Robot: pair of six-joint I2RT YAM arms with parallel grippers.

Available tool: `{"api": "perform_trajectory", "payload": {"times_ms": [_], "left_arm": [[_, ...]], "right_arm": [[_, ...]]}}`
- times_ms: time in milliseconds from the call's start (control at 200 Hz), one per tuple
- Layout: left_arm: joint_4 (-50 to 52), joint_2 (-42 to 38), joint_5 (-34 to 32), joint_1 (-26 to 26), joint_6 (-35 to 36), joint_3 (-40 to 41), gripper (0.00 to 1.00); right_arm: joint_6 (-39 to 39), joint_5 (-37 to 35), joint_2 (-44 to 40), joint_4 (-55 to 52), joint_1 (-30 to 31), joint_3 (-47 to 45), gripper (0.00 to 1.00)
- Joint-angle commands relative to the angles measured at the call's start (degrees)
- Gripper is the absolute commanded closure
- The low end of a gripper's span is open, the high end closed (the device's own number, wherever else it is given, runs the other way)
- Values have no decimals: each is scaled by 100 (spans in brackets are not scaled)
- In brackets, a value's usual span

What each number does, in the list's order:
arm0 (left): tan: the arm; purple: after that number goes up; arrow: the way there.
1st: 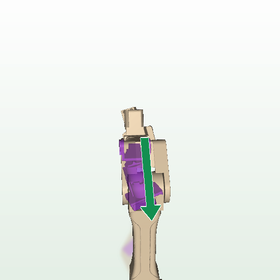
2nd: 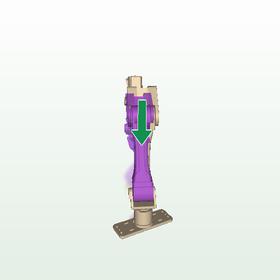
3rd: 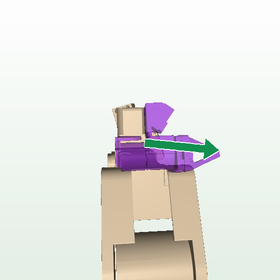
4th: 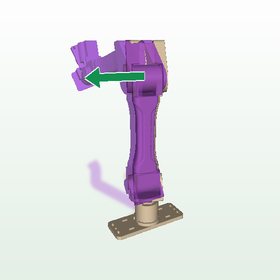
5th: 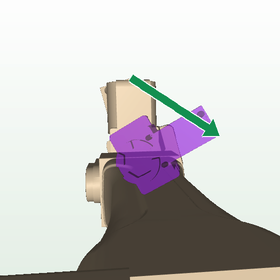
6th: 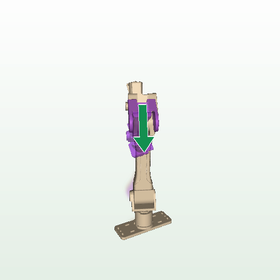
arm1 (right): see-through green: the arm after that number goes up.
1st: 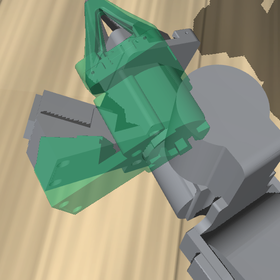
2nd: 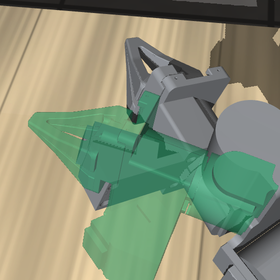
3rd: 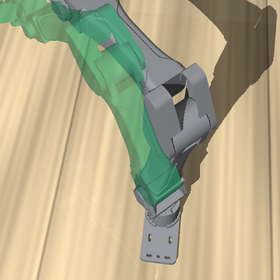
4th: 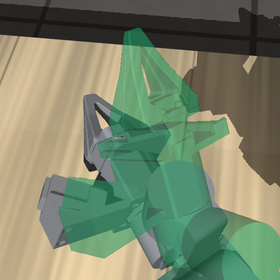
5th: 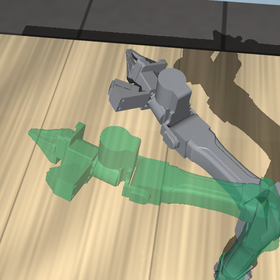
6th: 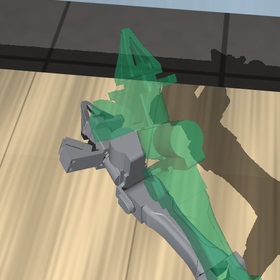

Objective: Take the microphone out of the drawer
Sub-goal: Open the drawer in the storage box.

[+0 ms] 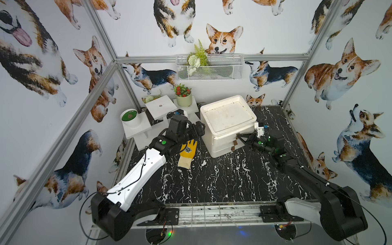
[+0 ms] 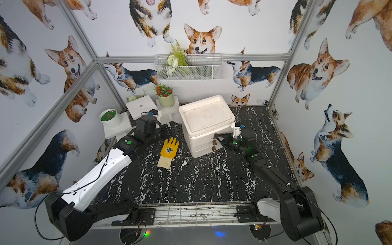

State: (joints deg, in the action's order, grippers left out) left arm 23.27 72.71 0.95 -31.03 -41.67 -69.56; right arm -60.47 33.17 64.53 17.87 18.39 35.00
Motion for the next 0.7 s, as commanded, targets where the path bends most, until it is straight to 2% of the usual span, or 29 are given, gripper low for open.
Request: {"api": "perform_trajectory", "payload": {"times_ms": [0,295,420,696], "left_arm": [[47,325,-234,-20,197,-403,0],[744,1373,-788,-413,603,-1681,23],[1011,1734,-1068,-573,676,-2078,36],[1400,2197,-1535,-800,852,-2604,48]], "right_arm": [[459,-44,-410,-971,20,9,100],[610,-146,-1597,-2168,32,-333,100],[668,-246,-2002,-2573,33,-414,100],[728,-291,-2367,-3155,135,-390,100]]}}
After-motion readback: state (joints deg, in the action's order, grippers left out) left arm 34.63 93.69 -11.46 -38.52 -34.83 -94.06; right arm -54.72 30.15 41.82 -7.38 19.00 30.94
